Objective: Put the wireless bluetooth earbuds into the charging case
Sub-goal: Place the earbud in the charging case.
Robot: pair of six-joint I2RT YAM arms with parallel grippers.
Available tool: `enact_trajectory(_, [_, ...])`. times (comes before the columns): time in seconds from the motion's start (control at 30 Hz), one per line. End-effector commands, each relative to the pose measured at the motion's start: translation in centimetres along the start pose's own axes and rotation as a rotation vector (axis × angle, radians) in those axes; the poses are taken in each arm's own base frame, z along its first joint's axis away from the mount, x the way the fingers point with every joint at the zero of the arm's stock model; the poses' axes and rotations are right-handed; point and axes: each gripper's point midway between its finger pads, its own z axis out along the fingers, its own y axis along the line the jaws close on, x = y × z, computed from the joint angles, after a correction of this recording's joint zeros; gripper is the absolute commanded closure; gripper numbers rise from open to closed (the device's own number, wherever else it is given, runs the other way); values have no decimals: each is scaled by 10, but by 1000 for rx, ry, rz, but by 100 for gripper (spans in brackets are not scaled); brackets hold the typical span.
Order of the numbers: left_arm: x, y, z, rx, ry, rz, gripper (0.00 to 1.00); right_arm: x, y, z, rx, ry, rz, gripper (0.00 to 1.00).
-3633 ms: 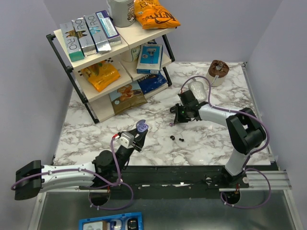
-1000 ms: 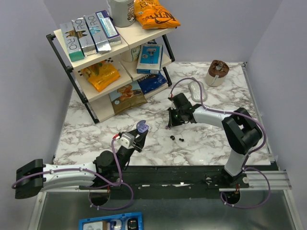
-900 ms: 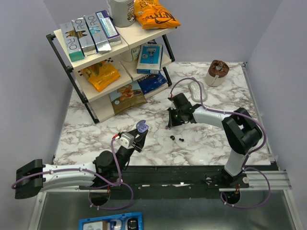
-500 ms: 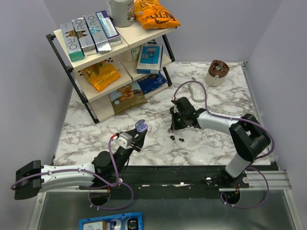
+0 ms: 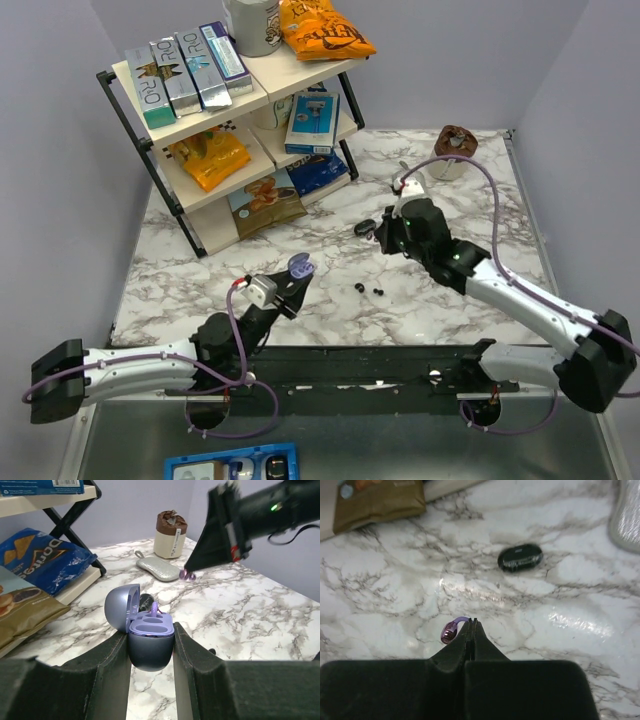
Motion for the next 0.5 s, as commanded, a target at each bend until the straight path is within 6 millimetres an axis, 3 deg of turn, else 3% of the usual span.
enact_trajectory(0.0, [-10, -28, 10, 168, -5, -105, 100, -33, -12, -33, 106, -169, -122, 99])
enact_trajectory(0.07, [-14, -26, 19, 181, -8, -155, 100, -49, -10, -53, 111, -250, -145, 99])
enact_trajectory(0.13, [-28, -36, 27, 265, -39, -173, 100, -60, -6, -72, 128, -331, -201, 99])
enact_trajectory(0.2, [-26, -44, 35, 308, -15, -176, 100, -67, -2, -85, 162, -384, -263, 99])
enact_trajectory(0.23, [-36, -57, 38, 376, -30, -176, 100, -70, 0, -91, 169, -411, -271, 99])
enact_trajectory(0.27, [-30, -59, 44, 386, -9, -167, 100, -74, 0, -99, 183, -445, -302, 99])
enact_trajectory(0.33, [-41, -71, 50, 444, -31, -173, 100, -83, 8, -113, 203, -523, -345, 99])
enact_trajectory(0.37, [-35, -71, 56, 448, -12, -173, 100, -87, 11, -118, 208, -548, -353, 99])
enact_trajectory(0.43, [-46, -77, 62, 478, -45, -198, 100, -96, 19, -132, 198, -605, -358, 99])
enact_trajectory(0.47, [-38, -82, 64, 509, -21, -204, 100, -97, 20, -136, 194, -622, -358, 99])
